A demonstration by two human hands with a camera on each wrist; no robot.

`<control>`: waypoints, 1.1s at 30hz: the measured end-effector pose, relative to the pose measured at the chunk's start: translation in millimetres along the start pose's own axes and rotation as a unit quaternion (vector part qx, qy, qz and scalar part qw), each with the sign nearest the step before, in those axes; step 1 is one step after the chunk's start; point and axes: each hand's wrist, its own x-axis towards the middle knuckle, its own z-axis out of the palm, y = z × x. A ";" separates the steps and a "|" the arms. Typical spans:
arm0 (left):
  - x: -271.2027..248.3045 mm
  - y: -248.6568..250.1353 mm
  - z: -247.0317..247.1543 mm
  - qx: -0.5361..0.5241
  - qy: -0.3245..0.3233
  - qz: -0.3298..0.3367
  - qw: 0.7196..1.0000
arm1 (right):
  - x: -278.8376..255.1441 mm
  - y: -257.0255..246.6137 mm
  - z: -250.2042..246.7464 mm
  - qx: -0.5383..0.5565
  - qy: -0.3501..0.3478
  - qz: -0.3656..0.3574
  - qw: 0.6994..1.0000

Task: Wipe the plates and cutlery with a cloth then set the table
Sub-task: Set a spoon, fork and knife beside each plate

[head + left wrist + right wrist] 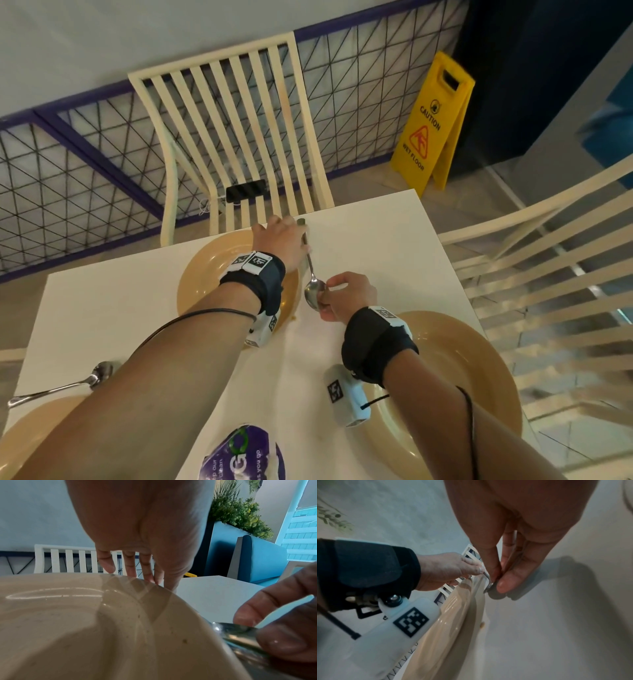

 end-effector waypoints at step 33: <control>-268.9 151.0 78.8 -0.225 -0.057 0.028 0.972 | -181.6 177.4 -166.9 -0.246 0.170 -0.062 0.952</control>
